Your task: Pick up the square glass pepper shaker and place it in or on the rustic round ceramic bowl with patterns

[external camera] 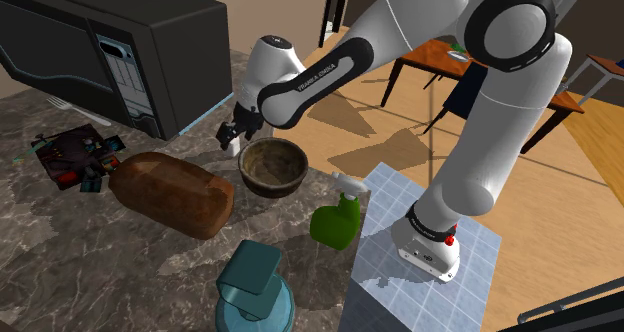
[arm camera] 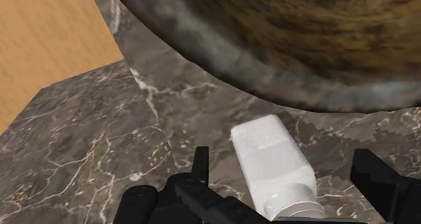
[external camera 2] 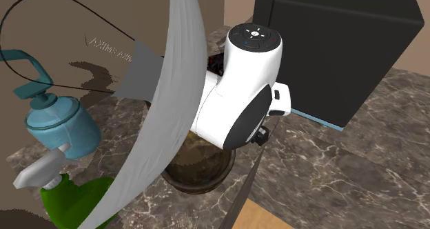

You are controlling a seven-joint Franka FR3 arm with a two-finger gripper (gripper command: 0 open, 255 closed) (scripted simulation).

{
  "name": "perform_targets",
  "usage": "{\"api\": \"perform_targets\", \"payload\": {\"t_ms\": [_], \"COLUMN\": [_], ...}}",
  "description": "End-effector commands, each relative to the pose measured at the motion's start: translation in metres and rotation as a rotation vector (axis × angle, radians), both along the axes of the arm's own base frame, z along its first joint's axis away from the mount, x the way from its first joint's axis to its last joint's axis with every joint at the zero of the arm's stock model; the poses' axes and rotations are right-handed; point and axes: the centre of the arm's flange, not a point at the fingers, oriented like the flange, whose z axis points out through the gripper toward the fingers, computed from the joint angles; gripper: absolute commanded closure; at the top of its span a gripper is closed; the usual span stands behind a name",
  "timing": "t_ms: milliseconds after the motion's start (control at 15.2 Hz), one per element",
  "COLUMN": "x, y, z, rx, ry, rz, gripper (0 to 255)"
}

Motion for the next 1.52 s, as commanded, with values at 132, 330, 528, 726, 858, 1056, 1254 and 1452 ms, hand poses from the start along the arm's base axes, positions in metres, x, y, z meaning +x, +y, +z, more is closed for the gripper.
{"api": "perform_targets", "payload": {"t_ms": [132, 330, 528, 726, 858, 1056, 1254, 1452], "x": [0.001, 0.0, 0.0, 0.0, 0.0, 0.001, 0.001, 0.001], "y": [0.0, 0.0, 0.0, 0.0, 0.0, 0.0, 0.0, 0.0], "z": [-0.001, -0.001, -0.001, -0.001, -0.001, 0.01, 0.025, 0.041], "rx": [0.0, 0.0, 0.0, 0.0, 0.0, 0.0, 0.0, 0.0], "ry": [0.0, 0.0, 0.0, 0.0, 0.0, 0.0, 0.0, 0.0], "rz": [0.0, 0.0, 0.0, 0.0, 0.0, 0.0, 0.0, 0.0], "gripper": [0, 255, 255, 255, 255, 255, 255, 255]}}
